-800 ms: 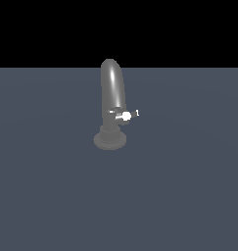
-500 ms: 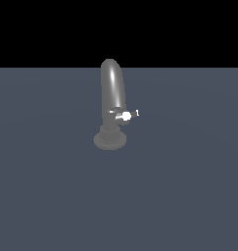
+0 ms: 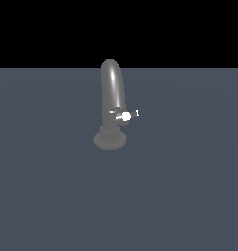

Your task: Turn on the faucet by rotating a designated handle.

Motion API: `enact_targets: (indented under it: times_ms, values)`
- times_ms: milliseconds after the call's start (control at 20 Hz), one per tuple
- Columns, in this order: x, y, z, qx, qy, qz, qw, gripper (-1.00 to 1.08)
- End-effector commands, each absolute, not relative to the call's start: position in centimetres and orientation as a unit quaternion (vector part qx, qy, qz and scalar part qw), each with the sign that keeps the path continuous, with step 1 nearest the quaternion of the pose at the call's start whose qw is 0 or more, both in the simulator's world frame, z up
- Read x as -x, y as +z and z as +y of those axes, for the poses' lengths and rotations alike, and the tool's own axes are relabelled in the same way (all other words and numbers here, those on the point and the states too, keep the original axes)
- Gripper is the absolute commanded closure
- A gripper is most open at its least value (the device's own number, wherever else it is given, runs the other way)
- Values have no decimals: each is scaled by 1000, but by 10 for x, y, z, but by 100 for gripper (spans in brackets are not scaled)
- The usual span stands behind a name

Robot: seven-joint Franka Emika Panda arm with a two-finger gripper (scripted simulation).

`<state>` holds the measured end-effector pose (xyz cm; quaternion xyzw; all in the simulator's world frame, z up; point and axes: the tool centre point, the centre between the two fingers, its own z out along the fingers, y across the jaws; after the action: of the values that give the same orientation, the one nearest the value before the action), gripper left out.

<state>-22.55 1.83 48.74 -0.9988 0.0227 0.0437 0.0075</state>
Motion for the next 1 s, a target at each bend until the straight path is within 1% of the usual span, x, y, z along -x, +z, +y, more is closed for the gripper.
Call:
enact_targets:
  times_ms: [0,950]
  values:
    - [217,487,21,998,58,34,12,108]
    - [124,469,32,963,209,158,61,108]
